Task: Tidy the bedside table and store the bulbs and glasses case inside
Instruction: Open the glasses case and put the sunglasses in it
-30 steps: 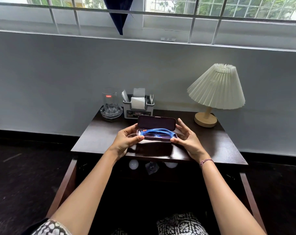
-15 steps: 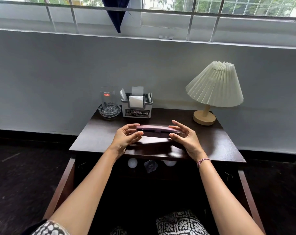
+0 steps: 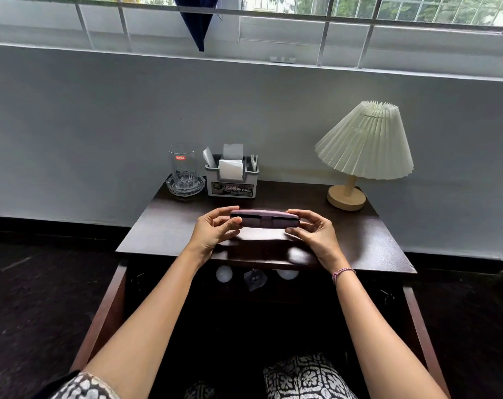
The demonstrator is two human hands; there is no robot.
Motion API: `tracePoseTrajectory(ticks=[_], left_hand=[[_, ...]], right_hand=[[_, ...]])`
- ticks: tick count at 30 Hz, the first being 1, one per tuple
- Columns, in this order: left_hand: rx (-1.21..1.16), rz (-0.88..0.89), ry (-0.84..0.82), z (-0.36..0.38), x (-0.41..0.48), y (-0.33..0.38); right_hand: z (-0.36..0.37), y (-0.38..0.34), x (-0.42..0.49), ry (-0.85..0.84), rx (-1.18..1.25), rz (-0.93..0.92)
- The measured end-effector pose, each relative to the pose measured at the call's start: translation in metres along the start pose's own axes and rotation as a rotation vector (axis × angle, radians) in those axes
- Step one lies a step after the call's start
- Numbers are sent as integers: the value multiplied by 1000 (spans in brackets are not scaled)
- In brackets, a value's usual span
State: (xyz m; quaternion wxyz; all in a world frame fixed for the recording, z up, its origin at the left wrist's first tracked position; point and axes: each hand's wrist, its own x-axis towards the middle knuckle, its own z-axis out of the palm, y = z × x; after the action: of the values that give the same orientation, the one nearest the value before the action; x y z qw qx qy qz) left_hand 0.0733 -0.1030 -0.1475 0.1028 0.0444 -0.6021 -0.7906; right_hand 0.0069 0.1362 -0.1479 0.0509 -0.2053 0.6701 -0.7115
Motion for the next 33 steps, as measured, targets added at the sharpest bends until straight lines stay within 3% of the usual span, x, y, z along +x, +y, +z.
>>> tracePoseTrajectory(ticks=[33], left_hand=[[74,61,-2,2,-4,-1]], right_hand=[[3,-2,0,46,-101,-60]])
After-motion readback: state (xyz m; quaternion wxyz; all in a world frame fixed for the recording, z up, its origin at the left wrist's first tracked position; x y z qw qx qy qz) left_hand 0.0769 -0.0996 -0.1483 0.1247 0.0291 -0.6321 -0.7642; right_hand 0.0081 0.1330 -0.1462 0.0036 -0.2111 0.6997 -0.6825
